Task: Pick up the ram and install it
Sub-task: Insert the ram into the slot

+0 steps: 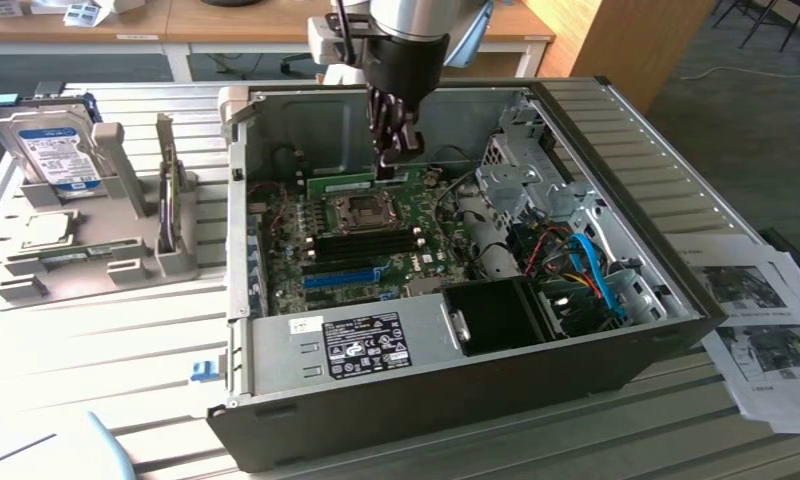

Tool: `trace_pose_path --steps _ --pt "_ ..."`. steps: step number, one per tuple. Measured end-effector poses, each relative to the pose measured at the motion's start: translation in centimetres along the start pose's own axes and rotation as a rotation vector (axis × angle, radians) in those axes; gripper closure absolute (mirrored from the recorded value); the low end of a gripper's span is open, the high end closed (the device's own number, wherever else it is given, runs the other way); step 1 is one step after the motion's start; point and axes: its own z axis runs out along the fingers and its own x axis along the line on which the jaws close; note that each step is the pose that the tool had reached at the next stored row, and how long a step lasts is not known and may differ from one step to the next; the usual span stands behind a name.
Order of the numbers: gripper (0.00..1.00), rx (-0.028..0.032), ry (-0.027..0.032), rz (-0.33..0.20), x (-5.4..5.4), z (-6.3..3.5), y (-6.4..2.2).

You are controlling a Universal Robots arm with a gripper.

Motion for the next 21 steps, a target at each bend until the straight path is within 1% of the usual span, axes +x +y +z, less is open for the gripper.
trace_pose_path --steps 8,17,21 --pt "0.89 0.0000 -0.0001 0.008 0.01 0.41 -0.02" --pt "0.89 0.0002 -0.0016 0.037 0.01 0.54 -0.02" --pt "0.89 0.0003 -0.0019 0.039 0.01 0.54 -0.03"
